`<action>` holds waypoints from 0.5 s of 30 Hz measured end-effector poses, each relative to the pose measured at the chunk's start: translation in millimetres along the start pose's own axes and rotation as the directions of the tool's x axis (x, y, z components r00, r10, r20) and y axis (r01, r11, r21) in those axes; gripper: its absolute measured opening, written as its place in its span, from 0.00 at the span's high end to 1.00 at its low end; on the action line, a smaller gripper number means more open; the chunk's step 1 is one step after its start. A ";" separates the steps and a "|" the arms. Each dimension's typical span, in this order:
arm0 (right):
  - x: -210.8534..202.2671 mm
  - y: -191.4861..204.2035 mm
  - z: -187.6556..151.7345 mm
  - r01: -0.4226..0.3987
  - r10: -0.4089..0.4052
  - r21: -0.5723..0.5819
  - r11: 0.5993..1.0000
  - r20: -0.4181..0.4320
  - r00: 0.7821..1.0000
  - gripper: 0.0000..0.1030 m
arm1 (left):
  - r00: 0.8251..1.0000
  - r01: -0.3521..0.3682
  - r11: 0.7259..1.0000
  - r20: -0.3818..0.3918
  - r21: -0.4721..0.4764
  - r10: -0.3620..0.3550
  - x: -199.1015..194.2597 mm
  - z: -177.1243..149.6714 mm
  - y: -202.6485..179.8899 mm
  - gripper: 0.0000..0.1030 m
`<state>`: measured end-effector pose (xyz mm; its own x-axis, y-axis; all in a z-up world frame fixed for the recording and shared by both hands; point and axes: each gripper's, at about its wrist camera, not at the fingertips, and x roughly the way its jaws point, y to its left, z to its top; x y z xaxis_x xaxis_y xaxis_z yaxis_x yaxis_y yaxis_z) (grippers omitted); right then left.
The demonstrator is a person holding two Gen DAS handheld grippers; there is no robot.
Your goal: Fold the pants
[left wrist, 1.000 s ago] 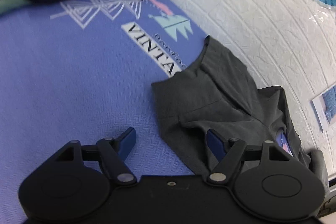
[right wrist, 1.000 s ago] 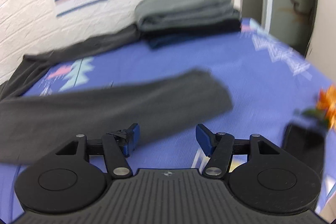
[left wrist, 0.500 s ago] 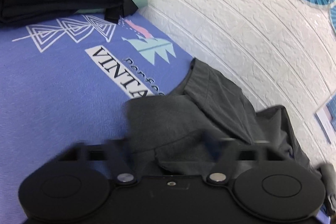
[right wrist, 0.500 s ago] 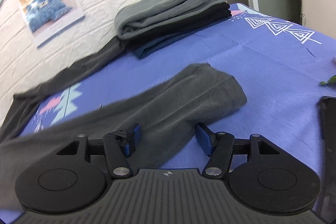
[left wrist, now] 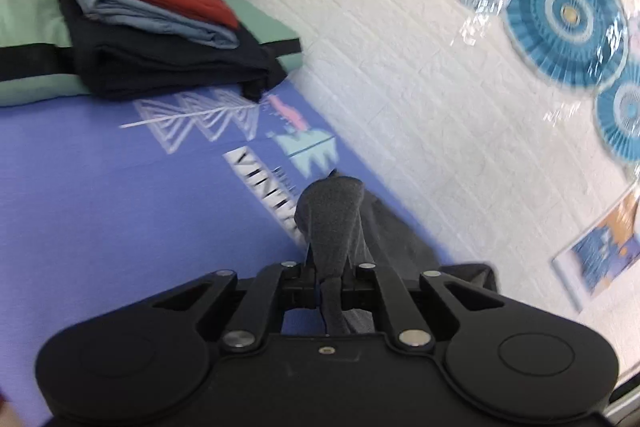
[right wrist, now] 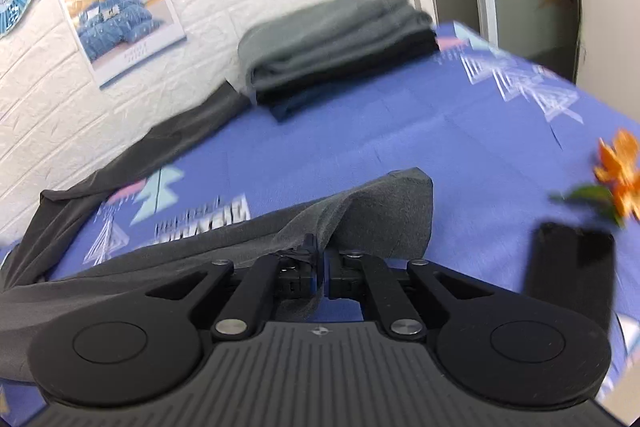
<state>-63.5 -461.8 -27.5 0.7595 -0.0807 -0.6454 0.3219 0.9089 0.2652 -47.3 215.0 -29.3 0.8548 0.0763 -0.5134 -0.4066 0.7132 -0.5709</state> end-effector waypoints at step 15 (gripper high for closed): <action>-13.5 52.1 5.2 -0.039 0.067 -0.201 0.979 0.138 0.988 0.21 | 0.994 0.004 0.990 -0.109 0.142 0.012 -1.8 17.0 -17.9 0.31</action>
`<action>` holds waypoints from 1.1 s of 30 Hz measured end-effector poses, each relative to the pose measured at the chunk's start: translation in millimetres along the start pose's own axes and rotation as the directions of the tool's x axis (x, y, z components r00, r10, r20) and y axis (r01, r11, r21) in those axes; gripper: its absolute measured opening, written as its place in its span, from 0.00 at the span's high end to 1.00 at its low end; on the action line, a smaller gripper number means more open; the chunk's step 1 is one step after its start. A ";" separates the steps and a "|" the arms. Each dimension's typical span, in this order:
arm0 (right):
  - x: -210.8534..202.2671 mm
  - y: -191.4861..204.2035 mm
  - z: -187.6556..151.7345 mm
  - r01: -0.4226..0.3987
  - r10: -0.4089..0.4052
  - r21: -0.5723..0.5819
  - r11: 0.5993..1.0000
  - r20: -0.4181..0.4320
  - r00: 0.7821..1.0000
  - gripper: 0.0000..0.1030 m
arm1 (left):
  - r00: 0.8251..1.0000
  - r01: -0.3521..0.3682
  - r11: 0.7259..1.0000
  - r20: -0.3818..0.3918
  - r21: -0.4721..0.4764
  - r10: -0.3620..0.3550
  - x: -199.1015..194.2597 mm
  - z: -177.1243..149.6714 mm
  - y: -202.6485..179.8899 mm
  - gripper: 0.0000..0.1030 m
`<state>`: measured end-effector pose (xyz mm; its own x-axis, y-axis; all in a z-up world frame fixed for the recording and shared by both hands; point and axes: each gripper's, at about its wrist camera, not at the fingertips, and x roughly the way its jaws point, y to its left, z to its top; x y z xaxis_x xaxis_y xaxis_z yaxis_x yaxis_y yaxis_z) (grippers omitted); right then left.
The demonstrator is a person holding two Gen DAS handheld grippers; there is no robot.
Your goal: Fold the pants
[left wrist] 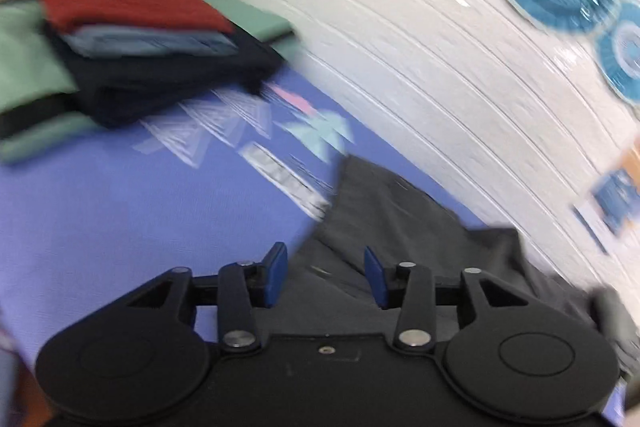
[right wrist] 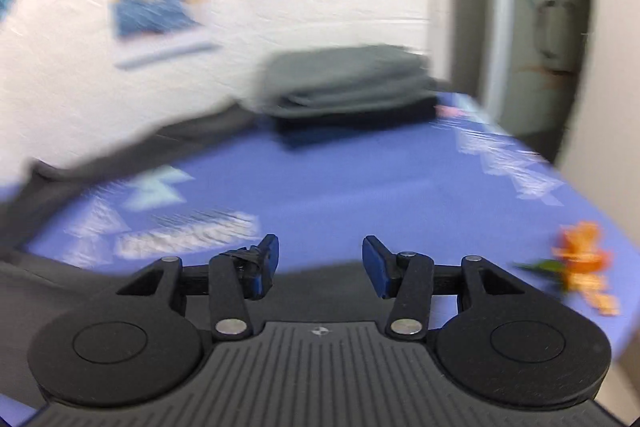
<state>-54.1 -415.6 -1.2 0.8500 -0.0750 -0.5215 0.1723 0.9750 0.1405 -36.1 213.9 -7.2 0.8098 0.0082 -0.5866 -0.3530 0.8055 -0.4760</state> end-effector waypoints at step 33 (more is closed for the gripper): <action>97.7 190.2 -48.9 -0.430 0.390 -0.092 0.898 -0.288 0.875 0.23 | 0.989 -0.145 0.965 0.007 0.220 0.147 119.5 18.7 0.3 0.92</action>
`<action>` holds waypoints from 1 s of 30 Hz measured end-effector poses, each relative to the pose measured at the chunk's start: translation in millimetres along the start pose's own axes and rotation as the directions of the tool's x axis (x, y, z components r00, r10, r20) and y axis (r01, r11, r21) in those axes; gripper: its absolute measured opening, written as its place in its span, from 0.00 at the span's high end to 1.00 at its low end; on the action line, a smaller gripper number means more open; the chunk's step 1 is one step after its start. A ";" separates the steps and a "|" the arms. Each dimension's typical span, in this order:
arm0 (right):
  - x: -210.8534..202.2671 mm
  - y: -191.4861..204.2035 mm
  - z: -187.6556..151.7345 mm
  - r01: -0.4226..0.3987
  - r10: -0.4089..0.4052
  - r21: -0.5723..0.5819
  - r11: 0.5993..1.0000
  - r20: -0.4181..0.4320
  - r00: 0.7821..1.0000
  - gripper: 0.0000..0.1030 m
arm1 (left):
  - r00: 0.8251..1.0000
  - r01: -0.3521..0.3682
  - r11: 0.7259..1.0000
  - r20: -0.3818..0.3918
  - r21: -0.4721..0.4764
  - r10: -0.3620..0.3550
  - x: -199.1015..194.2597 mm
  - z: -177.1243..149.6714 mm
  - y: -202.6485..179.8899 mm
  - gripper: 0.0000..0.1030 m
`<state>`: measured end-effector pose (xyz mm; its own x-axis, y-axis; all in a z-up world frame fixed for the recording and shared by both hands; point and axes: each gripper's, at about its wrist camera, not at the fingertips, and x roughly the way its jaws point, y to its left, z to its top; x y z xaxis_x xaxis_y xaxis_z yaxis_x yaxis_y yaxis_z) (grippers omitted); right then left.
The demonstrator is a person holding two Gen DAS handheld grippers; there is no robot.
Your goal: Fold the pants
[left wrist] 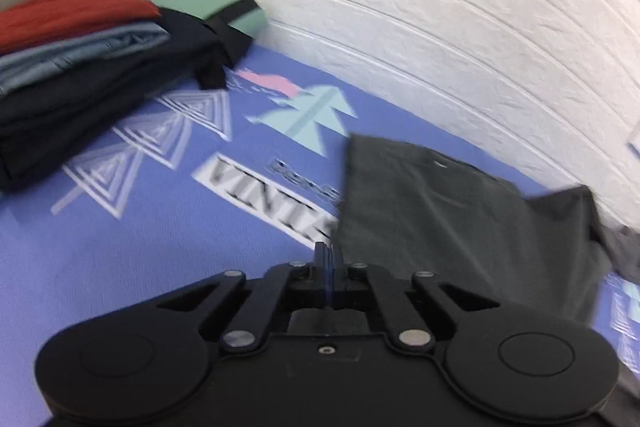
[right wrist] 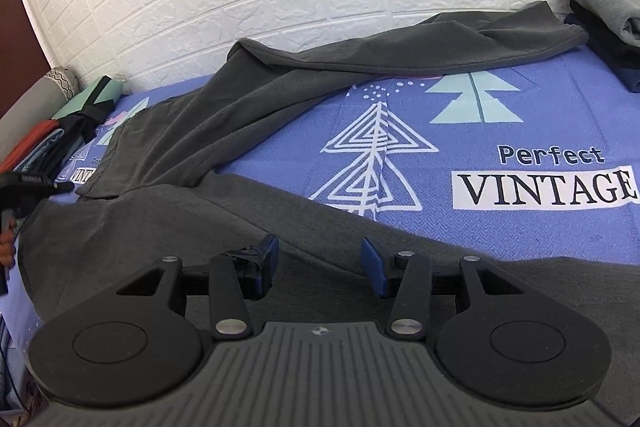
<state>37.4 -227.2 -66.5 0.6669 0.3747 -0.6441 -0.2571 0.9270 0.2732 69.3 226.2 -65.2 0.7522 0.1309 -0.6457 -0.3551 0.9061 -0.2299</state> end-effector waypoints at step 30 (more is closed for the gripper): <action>14.8 -11.5 0.9 -0.028 0.028 0.056 0.998 -0.001 1.000 0.16 | 0.986 0.057 0.992 -0.147 -0.116 -0.074 9.2 0.3 -8.2 0.76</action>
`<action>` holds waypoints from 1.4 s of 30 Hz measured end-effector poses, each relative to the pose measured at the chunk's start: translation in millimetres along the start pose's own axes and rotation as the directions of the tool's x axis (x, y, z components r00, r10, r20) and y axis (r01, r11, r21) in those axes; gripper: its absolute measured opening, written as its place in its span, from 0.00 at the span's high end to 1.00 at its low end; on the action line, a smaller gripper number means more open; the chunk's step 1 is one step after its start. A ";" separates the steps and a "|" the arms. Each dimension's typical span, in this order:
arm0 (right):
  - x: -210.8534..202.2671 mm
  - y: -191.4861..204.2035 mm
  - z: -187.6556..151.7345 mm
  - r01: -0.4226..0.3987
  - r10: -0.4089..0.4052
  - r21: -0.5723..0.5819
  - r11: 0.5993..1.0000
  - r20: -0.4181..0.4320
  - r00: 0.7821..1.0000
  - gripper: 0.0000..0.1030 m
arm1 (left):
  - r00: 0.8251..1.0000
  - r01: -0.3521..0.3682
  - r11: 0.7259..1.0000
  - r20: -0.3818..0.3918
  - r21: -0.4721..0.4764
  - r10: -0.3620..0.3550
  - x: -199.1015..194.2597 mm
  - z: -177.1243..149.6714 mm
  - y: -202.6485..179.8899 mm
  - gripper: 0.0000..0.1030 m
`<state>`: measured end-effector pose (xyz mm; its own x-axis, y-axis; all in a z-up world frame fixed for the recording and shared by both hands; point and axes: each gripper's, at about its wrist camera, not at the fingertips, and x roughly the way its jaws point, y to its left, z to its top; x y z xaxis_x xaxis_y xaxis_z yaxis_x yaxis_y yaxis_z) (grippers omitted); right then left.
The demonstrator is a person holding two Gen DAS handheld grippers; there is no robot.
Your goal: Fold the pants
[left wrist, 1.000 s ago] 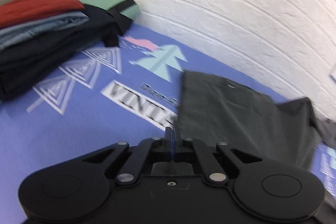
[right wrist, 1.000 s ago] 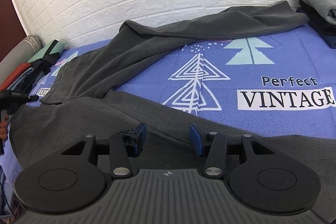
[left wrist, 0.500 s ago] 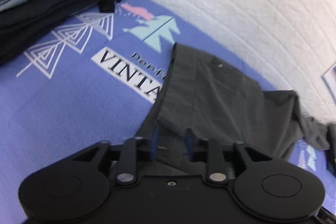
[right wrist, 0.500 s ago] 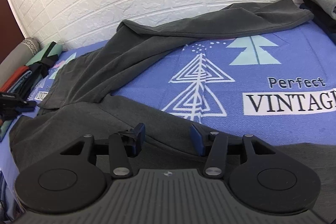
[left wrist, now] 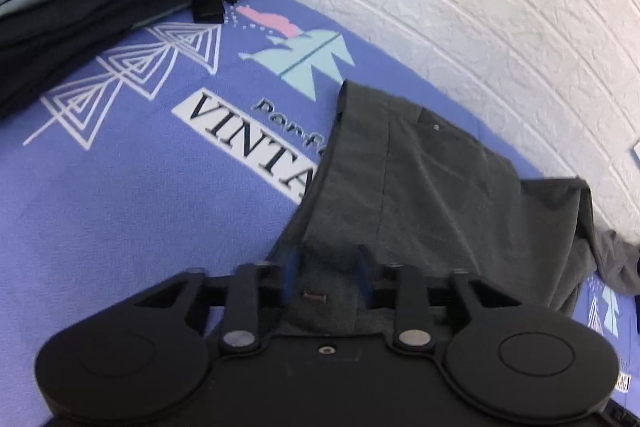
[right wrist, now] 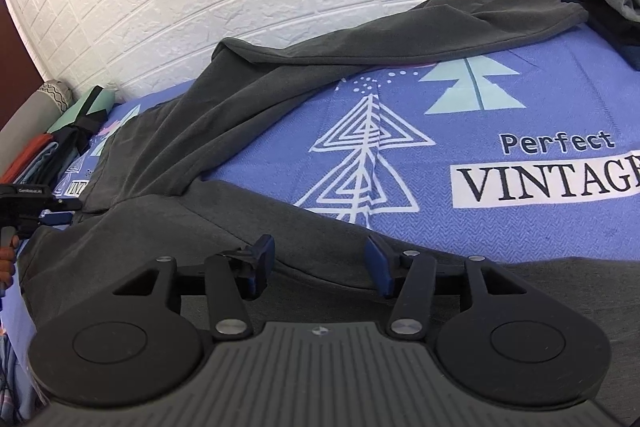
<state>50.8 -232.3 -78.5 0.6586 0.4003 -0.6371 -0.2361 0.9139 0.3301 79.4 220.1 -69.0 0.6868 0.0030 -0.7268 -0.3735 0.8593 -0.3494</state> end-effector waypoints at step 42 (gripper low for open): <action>66.9 -196.4 156.3 0.314 -0.428 0.342 0.885 0.339 0.838 0.99 | 0.987 -0.076 0.997 0.140 -0.003 0.076 91.4 84.2 -63.6 0.83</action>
<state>252.9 -395.4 -77.1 0.8948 -0.0788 -0.4394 0.2425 0.9122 0.3302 218.4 208.8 -63.5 0.7370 0.1400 -0.6613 -0.4267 0.8551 -0.2944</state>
